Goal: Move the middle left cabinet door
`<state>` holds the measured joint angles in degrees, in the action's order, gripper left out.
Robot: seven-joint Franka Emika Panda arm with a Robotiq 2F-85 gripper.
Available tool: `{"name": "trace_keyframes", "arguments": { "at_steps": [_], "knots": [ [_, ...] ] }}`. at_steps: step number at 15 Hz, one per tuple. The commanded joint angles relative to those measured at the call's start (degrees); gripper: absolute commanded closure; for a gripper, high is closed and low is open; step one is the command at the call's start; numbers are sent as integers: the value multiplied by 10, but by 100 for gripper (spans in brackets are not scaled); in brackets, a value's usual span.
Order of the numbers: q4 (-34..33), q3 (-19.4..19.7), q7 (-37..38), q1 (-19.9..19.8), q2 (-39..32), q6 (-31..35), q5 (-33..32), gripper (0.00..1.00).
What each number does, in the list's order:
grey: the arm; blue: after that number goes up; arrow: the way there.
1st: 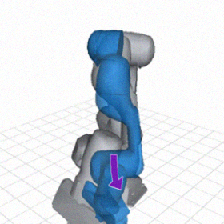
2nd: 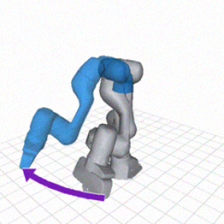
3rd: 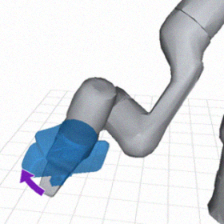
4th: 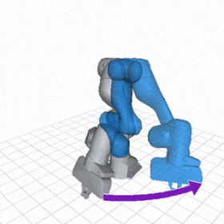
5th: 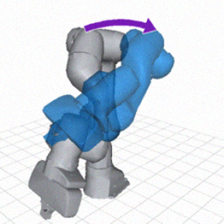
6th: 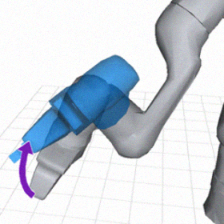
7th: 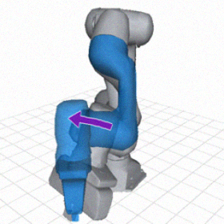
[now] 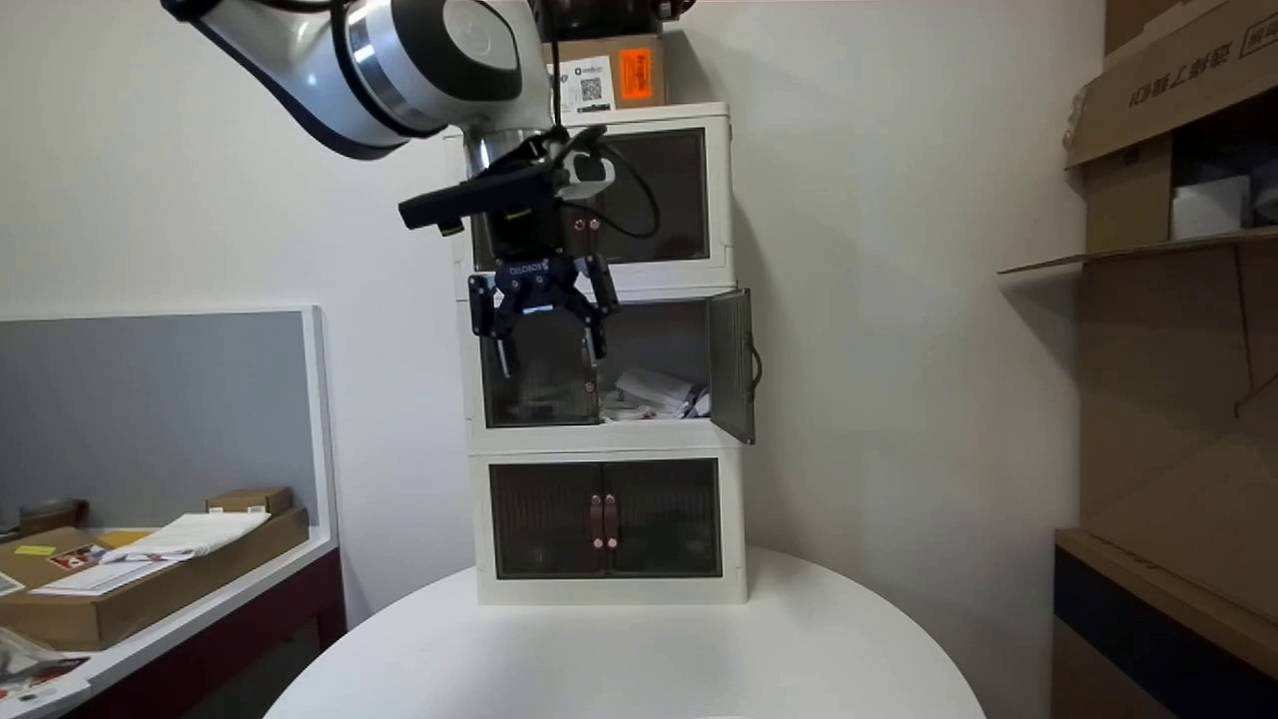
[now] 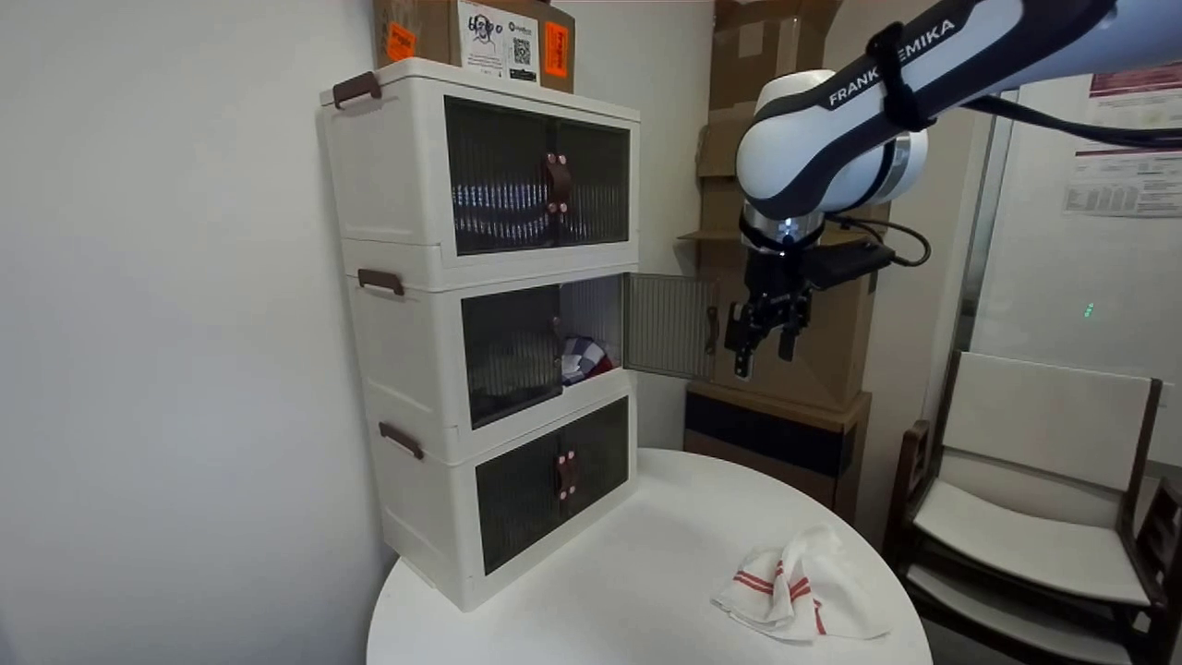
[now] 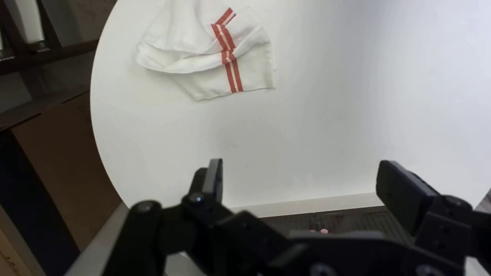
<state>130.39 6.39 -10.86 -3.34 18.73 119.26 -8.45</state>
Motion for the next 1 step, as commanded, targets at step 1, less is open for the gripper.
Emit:
{"name": "trace_keyframes", "arguments": {
  "at_steps": [1],
  "knots": [
    [-1, -2, -1, -3, -1, -2, 1, 0]
  ]
}}
